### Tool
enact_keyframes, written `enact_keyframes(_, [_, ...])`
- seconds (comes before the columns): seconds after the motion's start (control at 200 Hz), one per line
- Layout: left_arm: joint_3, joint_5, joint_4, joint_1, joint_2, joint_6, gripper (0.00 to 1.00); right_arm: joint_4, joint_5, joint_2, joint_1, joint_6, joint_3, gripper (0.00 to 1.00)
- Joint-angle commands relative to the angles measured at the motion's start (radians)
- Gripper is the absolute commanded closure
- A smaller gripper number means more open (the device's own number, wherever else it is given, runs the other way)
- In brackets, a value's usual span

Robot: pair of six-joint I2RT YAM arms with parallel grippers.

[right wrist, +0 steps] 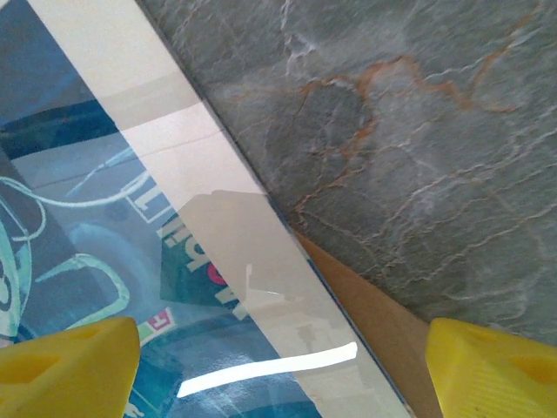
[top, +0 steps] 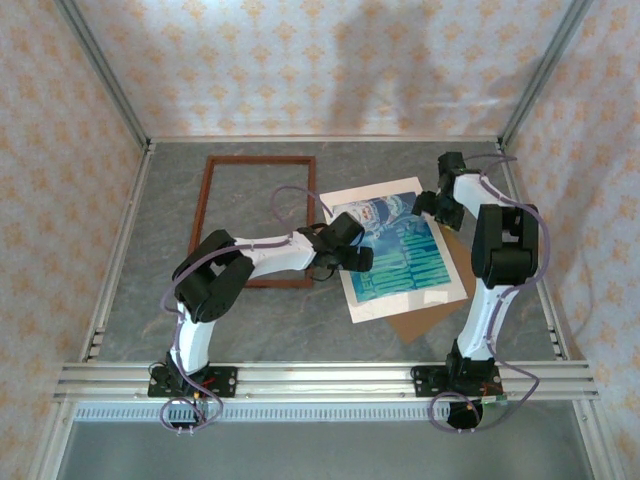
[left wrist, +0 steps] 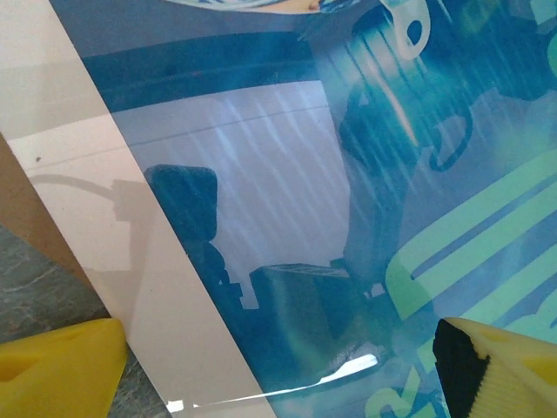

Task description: Put the photo into the frame

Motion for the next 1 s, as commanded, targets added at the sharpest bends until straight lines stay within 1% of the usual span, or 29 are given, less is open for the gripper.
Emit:
enact_keyframes(0.0, [0.03,0.005,0.021,-0.01,0.027,-0.013,0.09,-0.025,-0.029,0.016,-0.004,-0.004,-0.015,0.15])
enact_keyframes(0.21, [0.027,0.002,0.038,-0.009,0.043,-0.018,0.09,-0.013,-0.063,-0.015,-0.004,0.002,-0.081,0.16])
enact_keyframes(0.395, [0.029,0.021,0.051,0.007,0.058,-0.025,0.09,0.041,-0.14,-0.115,-0.004,0.042,-0.194,0.18])
enact_keyframes(0.546, [0.024,0.024,0.058,0.026,0.052,-0.027,0.09,0.104,-0.231,-0.19,-0.004,0.088,-0.293,0.19])
enact_keyframes(0.811, [0.013,0.03,0.068,0.064,0.034,-0.026,0.09,0.156,-0.285,-0.3,-0.005,0.134,-0.394,0.22])
enact_keyframes(0.996, [0.011,0.028,0.065,0.074,0.023,-0.025,0.09,0.154,-0.268,-0.354,-0.019,0.124,-0.428,0.22])
